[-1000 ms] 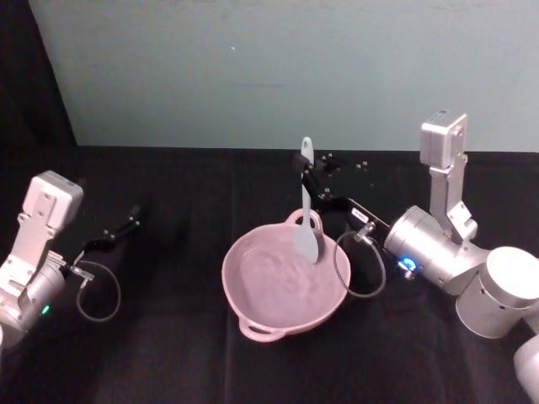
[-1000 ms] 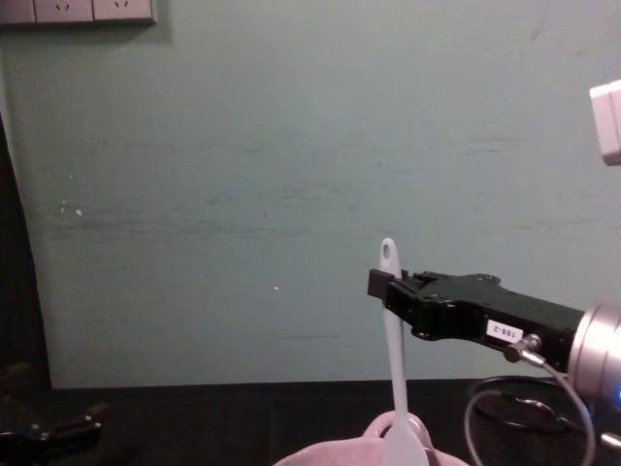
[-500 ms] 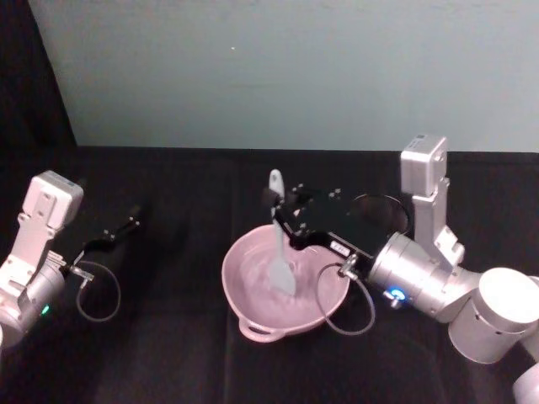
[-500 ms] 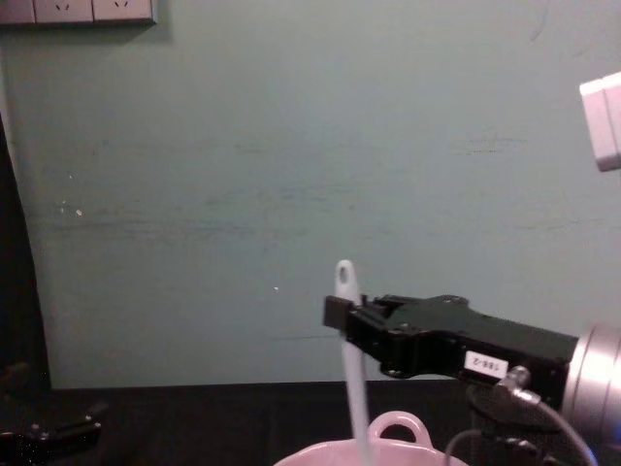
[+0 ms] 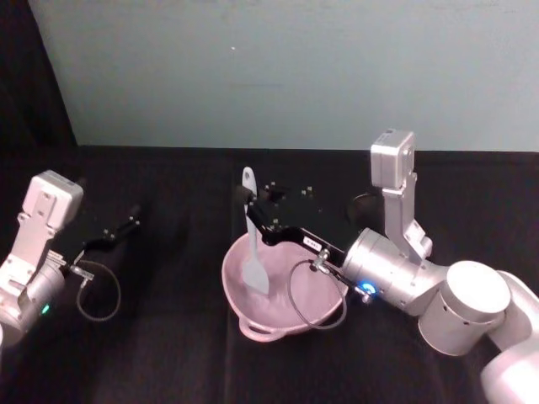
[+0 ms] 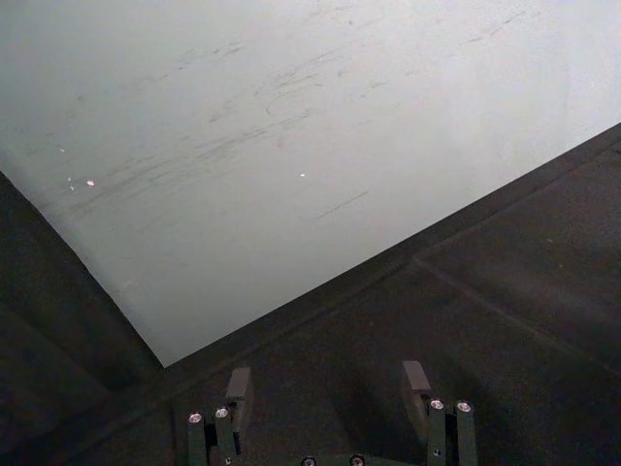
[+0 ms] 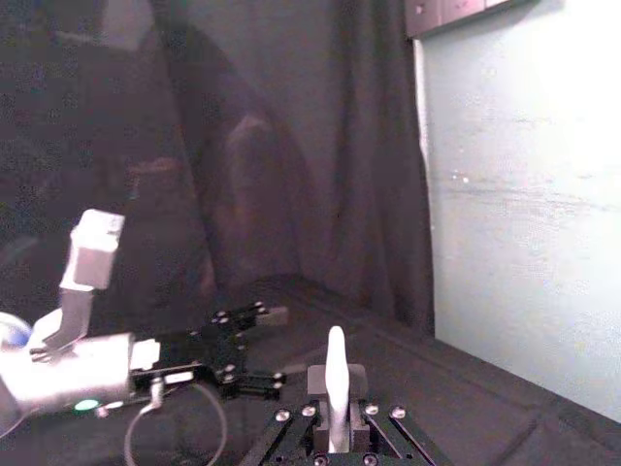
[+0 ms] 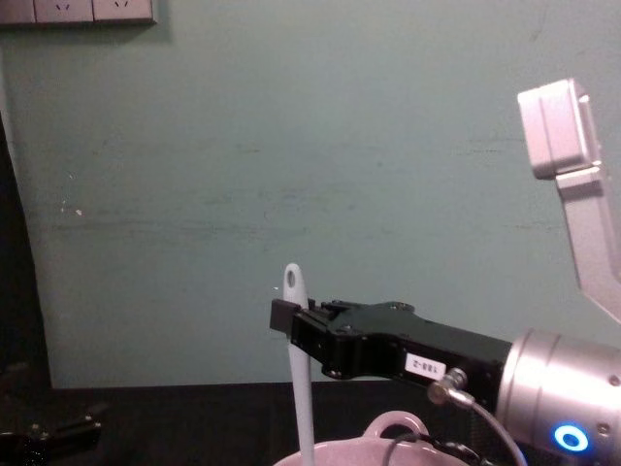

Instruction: Use the one hand to pick up the spoon and stir the clear water in the bowl.

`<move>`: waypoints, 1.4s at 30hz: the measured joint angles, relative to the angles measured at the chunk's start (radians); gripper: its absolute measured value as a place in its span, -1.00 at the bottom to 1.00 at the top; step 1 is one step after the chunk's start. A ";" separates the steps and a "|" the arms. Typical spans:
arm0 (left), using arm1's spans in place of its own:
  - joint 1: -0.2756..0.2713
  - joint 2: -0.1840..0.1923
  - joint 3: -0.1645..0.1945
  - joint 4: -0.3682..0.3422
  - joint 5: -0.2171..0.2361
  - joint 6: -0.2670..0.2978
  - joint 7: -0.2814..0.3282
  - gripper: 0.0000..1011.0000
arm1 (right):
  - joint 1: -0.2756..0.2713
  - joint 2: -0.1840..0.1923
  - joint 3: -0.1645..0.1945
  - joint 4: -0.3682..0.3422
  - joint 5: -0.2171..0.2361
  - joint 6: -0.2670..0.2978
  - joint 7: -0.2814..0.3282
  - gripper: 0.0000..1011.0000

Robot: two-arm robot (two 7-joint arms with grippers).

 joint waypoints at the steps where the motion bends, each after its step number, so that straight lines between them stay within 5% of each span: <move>1: 0.000 0.000 0.000 0.000 0.000 0.000 0.000 0.99 | 0.005 -0.005 0.000 0.009 0.001 -0.002 -0.004 -0.77; 14: 0.000 0.000 0.000 0.000 0.000 0.000 0.000 0.99 | 0.043 -0.043 0.043 0.104 -0.009 -0.013 -0.079 -0.77; 26: 0.000 0.000 0.000 0.000 0.000 0.000 0.000 0.99 | 0.002 -0.001 0.108 0.057 -0.015 -0.023 -0.103 -0.77; 33: 0.000 0.000 0.000 0.000 0.000 0.000 0.000 0.99 | -0.035 0.030 0.105 -0.008 -0.031 -0.015 -0.090 -0.77; 42: 0.000 0.000 0.000 0.000 0.000 0.000 0.000 0.99 | -0.074 0.046 0.056 -0.083 -0.046 0.001 -0.051 -0.77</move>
